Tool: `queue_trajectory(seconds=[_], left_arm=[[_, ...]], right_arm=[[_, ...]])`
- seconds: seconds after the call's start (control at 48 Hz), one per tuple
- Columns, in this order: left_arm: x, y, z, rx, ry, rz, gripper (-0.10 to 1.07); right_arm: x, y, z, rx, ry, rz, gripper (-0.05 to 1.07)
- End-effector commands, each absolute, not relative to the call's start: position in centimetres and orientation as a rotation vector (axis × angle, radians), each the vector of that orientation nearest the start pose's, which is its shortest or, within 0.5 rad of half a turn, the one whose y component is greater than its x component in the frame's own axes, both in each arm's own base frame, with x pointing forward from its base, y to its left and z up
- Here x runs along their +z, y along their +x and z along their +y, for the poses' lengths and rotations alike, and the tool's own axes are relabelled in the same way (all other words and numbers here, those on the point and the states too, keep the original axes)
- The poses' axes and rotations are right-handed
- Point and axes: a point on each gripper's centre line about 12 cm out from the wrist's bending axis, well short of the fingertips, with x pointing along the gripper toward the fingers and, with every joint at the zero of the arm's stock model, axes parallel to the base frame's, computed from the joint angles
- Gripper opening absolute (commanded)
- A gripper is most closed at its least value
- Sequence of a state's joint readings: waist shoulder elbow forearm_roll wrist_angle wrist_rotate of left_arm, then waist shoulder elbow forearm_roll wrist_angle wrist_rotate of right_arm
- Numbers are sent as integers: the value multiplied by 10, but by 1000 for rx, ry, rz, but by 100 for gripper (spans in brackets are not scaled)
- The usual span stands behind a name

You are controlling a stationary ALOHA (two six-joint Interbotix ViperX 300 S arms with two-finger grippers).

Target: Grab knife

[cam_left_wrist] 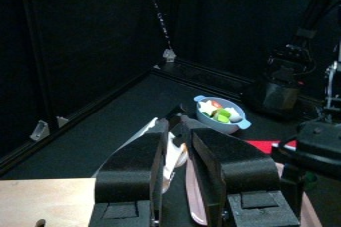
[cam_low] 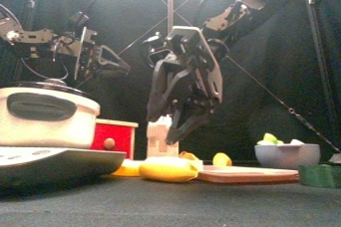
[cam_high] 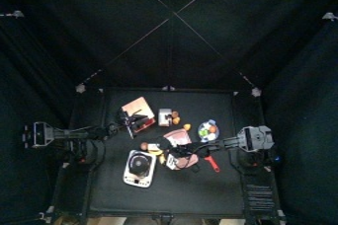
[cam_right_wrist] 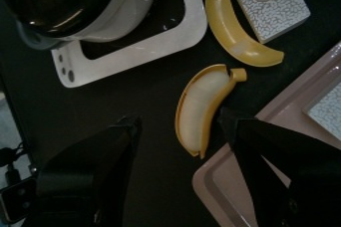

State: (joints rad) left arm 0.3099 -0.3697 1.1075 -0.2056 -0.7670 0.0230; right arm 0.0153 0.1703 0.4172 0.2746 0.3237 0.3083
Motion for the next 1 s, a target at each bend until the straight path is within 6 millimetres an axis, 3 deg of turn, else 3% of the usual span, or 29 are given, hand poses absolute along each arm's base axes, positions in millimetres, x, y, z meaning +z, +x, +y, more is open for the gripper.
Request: queue_trajectory(seconds=[0.0,0.229,0.604,0.812,0.979], left_arm=[[237,271,105,449,-119,-73,64],[242,274,105,446,-117,-88,64],[238,274,105,449,-119,-78,64],[237,274,105,449,-120,-72,64],[235,274,106,451,-120,-67,64]], right_arm=[[191,423,15,-143,566,832,95],[211,380,3,-168,620,829,95],[187,302,-14,-283,806,884,95],[199,273,-34,-415,878,831,95],[195,252,-33,-552,923,911,95]])
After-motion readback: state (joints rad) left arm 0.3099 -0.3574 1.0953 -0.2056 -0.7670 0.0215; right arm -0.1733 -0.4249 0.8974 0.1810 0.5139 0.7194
